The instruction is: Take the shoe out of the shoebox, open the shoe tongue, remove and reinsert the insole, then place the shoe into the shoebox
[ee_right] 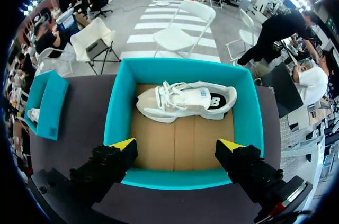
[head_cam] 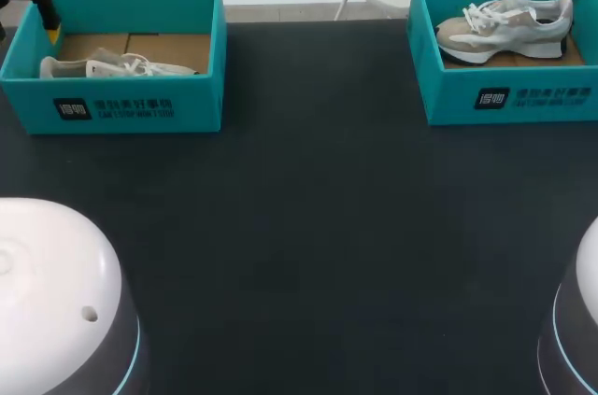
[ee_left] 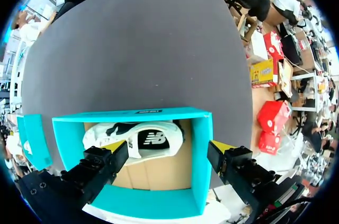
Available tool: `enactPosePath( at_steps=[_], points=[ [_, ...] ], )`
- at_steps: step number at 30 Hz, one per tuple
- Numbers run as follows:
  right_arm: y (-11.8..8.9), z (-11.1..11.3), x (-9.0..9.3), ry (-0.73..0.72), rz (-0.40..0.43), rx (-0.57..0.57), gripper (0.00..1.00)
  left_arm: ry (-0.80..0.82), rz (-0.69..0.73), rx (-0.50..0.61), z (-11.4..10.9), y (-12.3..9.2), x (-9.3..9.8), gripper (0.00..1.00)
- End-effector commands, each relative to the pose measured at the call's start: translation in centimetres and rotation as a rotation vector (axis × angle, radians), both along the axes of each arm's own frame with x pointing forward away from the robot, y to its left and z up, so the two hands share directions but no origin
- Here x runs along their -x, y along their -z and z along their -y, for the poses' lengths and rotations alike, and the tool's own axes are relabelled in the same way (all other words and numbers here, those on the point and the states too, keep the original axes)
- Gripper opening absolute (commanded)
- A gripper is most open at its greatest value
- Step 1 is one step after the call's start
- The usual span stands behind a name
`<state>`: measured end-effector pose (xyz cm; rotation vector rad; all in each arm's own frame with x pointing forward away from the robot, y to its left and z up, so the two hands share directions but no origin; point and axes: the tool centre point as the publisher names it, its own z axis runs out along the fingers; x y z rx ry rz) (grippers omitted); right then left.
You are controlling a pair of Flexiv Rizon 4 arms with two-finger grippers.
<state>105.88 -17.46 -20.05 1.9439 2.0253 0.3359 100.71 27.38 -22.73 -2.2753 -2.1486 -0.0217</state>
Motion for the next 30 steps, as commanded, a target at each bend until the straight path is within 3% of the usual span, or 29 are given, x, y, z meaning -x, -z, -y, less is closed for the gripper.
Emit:
enactPosePath(
  at_steps=[1, 6, 8, 10, 16, 22, 30],
  points=[
    [0.0, 0.0, 0.1, 0.001, 0.001, 0.001, 1.00, 0.001, 0.001, -0.001, 0.0, 0.0, 0.0, 1.00],
    [0.2, 0.5, -0.4, 0.032, 0.002, -0.013, 1.00, 0.001, 0.001, -0.001, 0.0, 0.0, 0.0, 1.00],
    [0.5, 1.9, -1.9, 0.063, 0.018, -0.027, 1.00, 0.001, 0.001, -0.001, 0.0, 0.0, 0.0, 1.00],
    [1.2, 3.4, -3.6, 0.067, 0.025, 0.051, 1.00, 0.001, 0.001, -0.001, 0.0, 0.0, 0.0, 1.00],
    [2.2, 7.1, -8.0, 0.078, 0.012, 0.096, 1.00, 0.001, 0.001, -0.001, 0.0, 0.0, 0.0, 1.00],
    [4.8, 9.6, -10.9, 0.088, -0.061, 0.107, 1.00, 0.001, 0.001, -0.001, 0.0, 0.0, 0.0, 1.00],
    [9.1, 11.8, -12.2, 0.081, -0.157, 0.130, 1.00, 0.001, 0.001, -0.001, 0.0, 0.0, 0.0, 1.00]
  ],
)
